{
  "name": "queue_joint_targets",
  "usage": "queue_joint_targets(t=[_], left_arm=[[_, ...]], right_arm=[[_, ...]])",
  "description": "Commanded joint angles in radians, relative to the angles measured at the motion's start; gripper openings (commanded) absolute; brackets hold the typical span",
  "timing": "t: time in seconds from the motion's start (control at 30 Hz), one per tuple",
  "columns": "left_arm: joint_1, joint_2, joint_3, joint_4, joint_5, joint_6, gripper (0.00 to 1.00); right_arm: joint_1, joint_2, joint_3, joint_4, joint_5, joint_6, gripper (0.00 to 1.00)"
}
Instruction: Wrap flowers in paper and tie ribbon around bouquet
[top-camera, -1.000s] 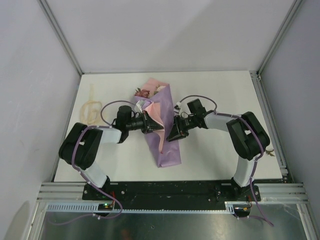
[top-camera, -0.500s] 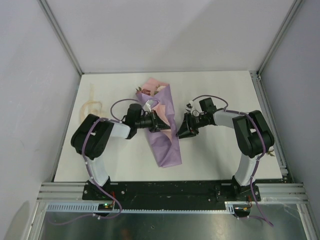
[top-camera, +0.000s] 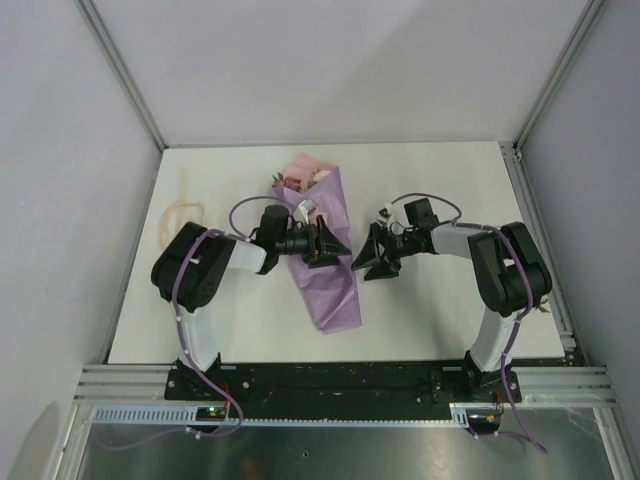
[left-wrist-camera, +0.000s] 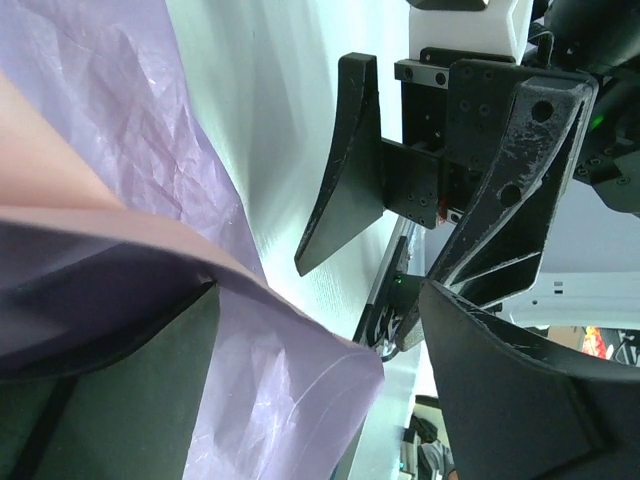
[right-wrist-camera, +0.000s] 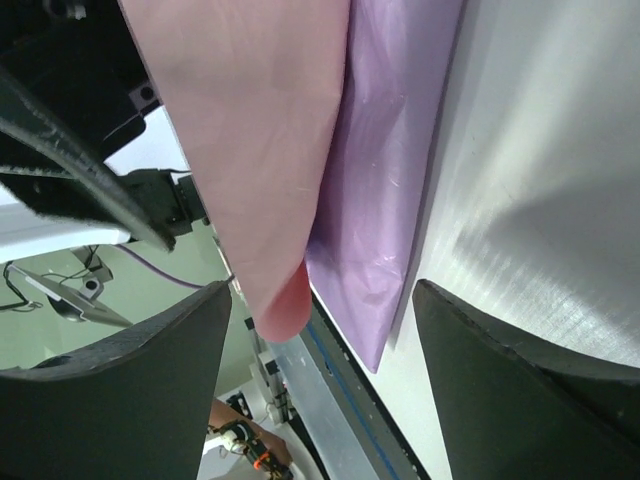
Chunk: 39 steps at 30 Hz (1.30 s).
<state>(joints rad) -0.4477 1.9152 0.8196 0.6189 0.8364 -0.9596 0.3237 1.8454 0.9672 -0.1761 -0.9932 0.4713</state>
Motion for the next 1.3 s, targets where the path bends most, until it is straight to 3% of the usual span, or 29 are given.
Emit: queue_joint_targets(t=[0.0,0.3,0.43,0.57,0.7,0.83,1.1,1.27], left_arm=[[-0.008,-0.023,0.013,0.024,0.020,0.026,0.90],[-0.008,-0.023,0.012,0.024,0.018,0.031,0.93],[-0.011,-0.025,0.016,0.024,0.020,0.033,0.92],[-0.014,-0.043,0.020,0.024,0.022,0.040,0.92],[-0.014,-0.107,0.000,0.024,0.025,0.044,0.92],[-0.007,-0.222,-0.034,0.017,0.042,0.039,0.91],[0.068,-0.485,-0.140,-0.174,0.057,0.129,0.88],[0.177,-0.492,-0.183,-0.240,0.039,0.176,0.63]], right_arm=[[0.013,-0.037,-0.004,0.131,-0.036,0.080,0.81],[0.077,-0.051,-0.004,0.212,-0.033,0.103,0.82],[0.103,-0.039,-0.001,0.194,0.032,0.057,0.74],[0.114,0.016,0.027,0.098,0.097,-0.006,0.56],[0.091,0.065,0.031,0.068,0.095,-0.022,0.20],[0.077,0.083,0.021,0.061,0.099,-0.015,0.02],[0.071,0.140,-0.044,0.191,0.080,0.106,0.00],[0.063,0.140,-0.079,0.264,0.075,0.171,0.00]])
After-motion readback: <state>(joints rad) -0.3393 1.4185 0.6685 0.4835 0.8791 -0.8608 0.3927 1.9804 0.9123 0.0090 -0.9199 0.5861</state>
